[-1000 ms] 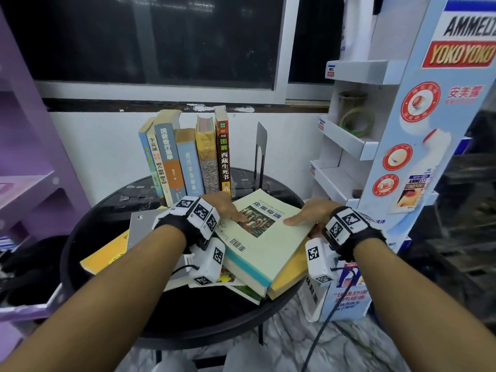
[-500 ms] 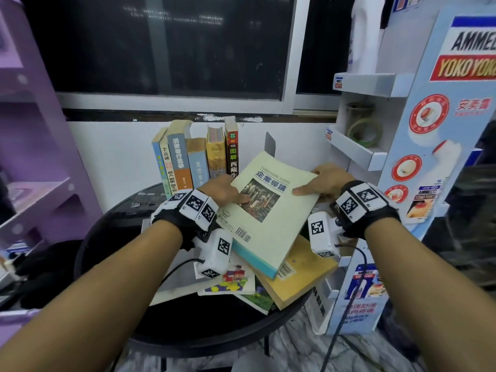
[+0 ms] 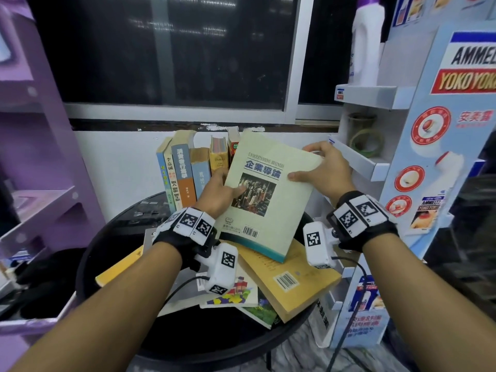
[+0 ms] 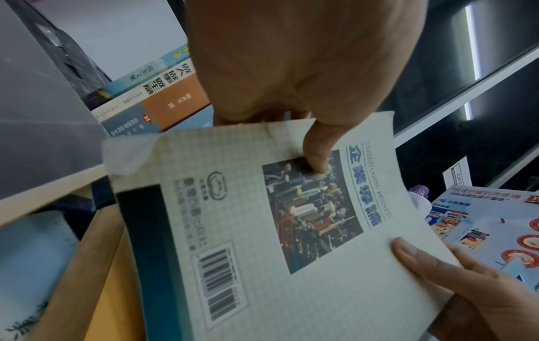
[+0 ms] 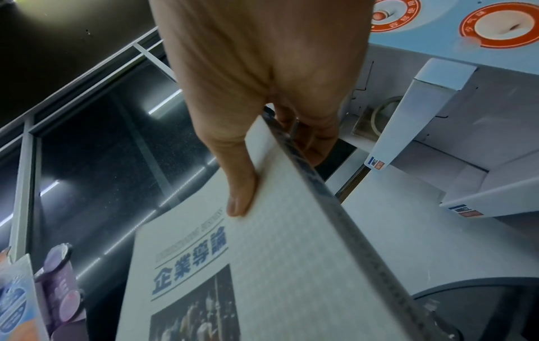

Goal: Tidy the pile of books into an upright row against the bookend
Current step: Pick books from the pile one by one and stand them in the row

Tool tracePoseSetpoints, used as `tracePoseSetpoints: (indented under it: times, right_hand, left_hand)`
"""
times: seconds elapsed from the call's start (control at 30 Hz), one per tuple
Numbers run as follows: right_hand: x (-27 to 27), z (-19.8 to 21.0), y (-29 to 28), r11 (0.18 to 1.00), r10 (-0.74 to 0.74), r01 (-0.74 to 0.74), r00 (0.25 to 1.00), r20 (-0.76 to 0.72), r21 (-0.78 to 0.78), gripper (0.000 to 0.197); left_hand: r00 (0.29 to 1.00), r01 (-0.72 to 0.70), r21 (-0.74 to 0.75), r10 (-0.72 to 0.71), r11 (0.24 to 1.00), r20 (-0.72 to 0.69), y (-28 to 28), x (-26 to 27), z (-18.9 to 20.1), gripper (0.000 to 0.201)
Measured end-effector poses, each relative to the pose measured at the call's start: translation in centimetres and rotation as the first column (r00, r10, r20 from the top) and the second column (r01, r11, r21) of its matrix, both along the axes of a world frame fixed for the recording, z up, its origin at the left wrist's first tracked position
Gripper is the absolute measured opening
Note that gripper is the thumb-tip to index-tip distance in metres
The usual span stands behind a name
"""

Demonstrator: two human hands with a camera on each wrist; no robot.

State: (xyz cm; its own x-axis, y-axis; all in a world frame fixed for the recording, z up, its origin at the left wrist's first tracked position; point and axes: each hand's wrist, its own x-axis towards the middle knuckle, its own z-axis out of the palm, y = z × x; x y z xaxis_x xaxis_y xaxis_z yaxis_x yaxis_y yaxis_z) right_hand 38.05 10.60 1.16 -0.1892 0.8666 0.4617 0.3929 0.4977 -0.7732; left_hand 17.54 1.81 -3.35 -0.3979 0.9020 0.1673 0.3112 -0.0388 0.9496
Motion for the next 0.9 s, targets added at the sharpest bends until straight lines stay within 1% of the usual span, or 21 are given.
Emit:
tracePoseSetpoints:
  times: [0.07, 0.13, 0.23, 0.33, 0.37, 0.43, 0.53, 0.63, 0.73, 0.83, 0.9]
  right_hand:
    - [-0.3, -0.2, -0.4, 0.999, 0.047, -0.047, 0.999, -0.009, 0.02, 0.059]
    - [-0.8, -0.2, -0.8, 0.995, 0.1, -0.1, 0.994, -0.046, -0.001, 0.06]
    - [-1.7, -0.2, -1.4, 0.988, 0.143, -0.149, 0.982, -0.12, -0.046, 0.062]
    - [-1.9, -0.1, -1.9, 0.976, 0.185, -0.206, 0.957, -0.226, -0.076, 0.059]
    - [-1.9, 0.0, -2.0, 0.97, 0.207, -0.23, 0.952, -0.226, -0.081, 0.055]
    - [-1.9, 0.3, -2.3, 0.956, 0.261, -0.279, 0.949, -0.178, -0.086, 0.047]
    - [-1.9, 1.1, -2.6, 0.907, 0.372, -0.393, 0.916, -0.146, -0.151, 0.048]
    - [-1.6, 2.2, -2.9, 0.844, 0.473, -0.485, 0.874, -0.107, -0.229, 0.044]
    - [-1.5, 2.7, -3.3, 0.784, 0.556, -0.546, 0.829, -0.055, -0.295, 0.04]
    - [-2.1, 2.7, -3.5, 0.792, 0.561, -0.538, 0.827, -0.001, -0.291, 0.044]
    - [-2.6, 2.7, -3.8, 0.805, 0.551, -0.527, 0.834, 0.018, -0.272, 0.046]
  left_hand:
    - [0.996, -0.002, 0.05, -0.002, 0.999, 0.087, 0.0, 0.0, 0.2, 0.032]
    - [0.983, 0.002, 0.124, -0.025, 0.992, 0.181, 0.0, 0.1, 0.7, 0.037]
    - [0.971, 0.001, 0.211, -0.051, 0.977, 0.232, 0.0, 0.1, 1.7, 0.045]
    - [0.953, -0.013, 0.28, -0.073, 0.96, 0.294, 0.1, -0.1, 2.6, 0.041]
    - [0.951, -0.019, 0.302, -0.076, 0.953, 0.3, 0.1, -0.2, 2.9, 0.04]
    - [0.949, -0.043, 0.331, -0.065, 0.943, 0.307, 0.5, -0.4, 3.4, 0.039]
    - [0.946, -0.067, 0.337, -0.047, 0.939, 0.321, 1.0, -0.8, 4.0, 0.032]
    - [0.957, -0.057, 0.327, -0.042, 0.943, 0.287, 1.2, -1.1, 4.0, 0.036]
    - [0.956, -0.047, 0.316, -0.048, 0.948, 0.288, 1.5, -1.8, 3.7, 0.041]
    - [0.95, -0.007, 0.305, -0.089, 0.952, 0.298, 1.4, -2.6, 3.5, 0.04]
    - [0.951, -0.004, 0.289, -0.086, 0.957, 0.297, 1.2, -3.0, 3.5, 0.041]
